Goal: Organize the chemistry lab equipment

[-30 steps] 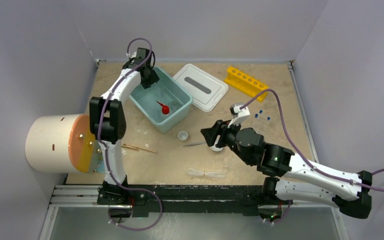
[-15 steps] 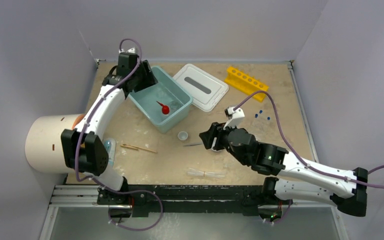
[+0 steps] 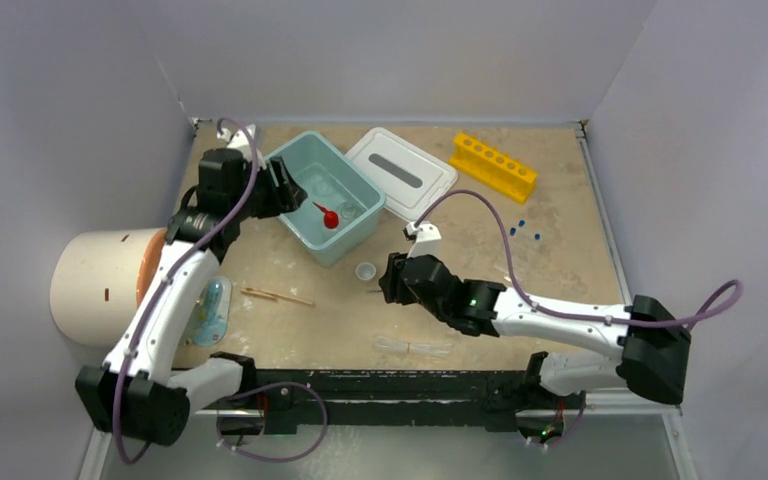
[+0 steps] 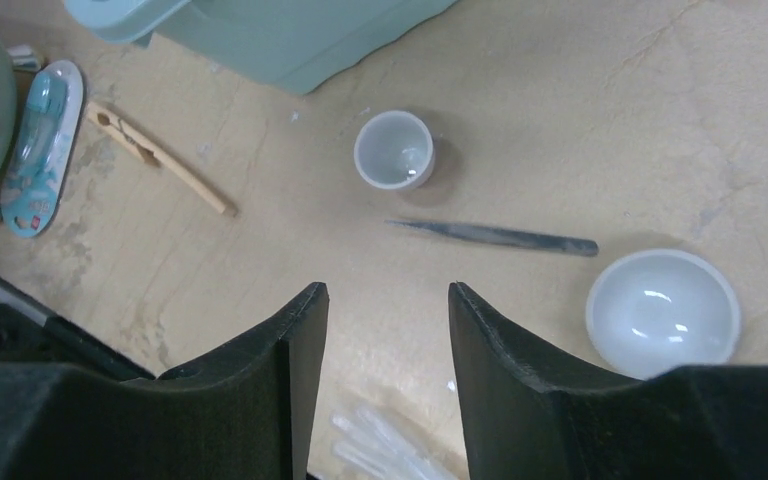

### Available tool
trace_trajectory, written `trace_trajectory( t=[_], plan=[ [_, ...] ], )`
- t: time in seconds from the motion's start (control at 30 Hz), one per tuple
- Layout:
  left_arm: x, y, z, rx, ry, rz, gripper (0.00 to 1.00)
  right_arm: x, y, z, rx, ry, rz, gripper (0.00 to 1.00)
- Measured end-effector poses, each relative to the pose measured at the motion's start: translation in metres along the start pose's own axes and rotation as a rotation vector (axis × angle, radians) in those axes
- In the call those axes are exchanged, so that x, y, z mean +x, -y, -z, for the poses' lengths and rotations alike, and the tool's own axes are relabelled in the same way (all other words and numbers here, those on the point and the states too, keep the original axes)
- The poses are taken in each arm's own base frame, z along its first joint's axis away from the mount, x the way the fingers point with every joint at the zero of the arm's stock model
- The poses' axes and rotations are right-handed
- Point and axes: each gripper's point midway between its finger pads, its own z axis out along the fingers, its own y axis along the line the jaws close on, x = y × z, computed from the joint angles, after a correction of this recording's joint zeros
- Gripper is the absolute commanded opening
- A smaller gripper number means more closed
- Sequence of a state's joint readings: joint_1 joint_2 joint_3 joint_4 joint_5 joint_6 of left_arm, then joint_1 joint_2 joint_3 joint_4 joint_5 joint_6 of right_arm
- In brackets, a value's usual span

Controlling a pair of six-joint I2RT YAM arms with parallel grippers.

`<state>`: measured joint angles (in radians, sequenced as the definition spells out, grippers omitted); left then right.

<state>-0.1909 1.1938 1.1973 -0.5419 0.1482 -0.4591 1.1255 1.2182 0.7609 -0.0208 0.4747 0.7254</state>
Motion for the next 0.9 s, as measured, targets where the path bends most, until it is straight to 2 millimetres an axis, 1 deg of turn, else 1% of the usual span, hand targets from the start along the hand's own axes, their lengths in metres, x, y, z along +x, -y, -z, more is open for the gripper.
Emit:
trace_trajectory(
  t=[0.1, 0.17, 0.27, 0.37, 0.47, 0.7, 0.9],
  plan=[
    [0.017, 0.001, 0.022, 0.035, 0.019, -0.005, 0.58, 0.002, 0.004, -0.020, 0.012, -0.007, -0.021, 0.46],
    [0.023, 0.001, 0.030, 0.056, 0.038, -0.014, 0.58, 0.006, 0.008, -0.034, 0.022, -0.019, -0.034, 0.45],
    [0.030, 0.003, 0.035, 0.091, 0.064, -0.029, 0.59, 0.016, 0.013, -0.053, 0.039, -0.048, -0.040, 0.44],
    [0.044, 0.003, 0.038, 0.120, 0.059, -0.038, 0.59, 0.026, 0.017, -0.071, 0.065, -0.085, -0.041, 0.44],
    [0.049, 0.004, 0.037, 0.136, 0.056, -0.049, 0.60, 0.030, 0.017, -0.086, 0.080, -0.102, -0.047, 0.44],
    [0.055, 0.018, 0.038, 0.182, 0.043, -0.082, 0.60, 0.029, 0.013, -0.101, 0.087, -0.097, -0.070, 0.43],
    [0.058, 0.026, 0.041, 0.205, 0.039, -0.097, 0.60, 0.030, 0.014, -0.112, 0.100, -0.100, -0.086, 0.38]
  ],
)
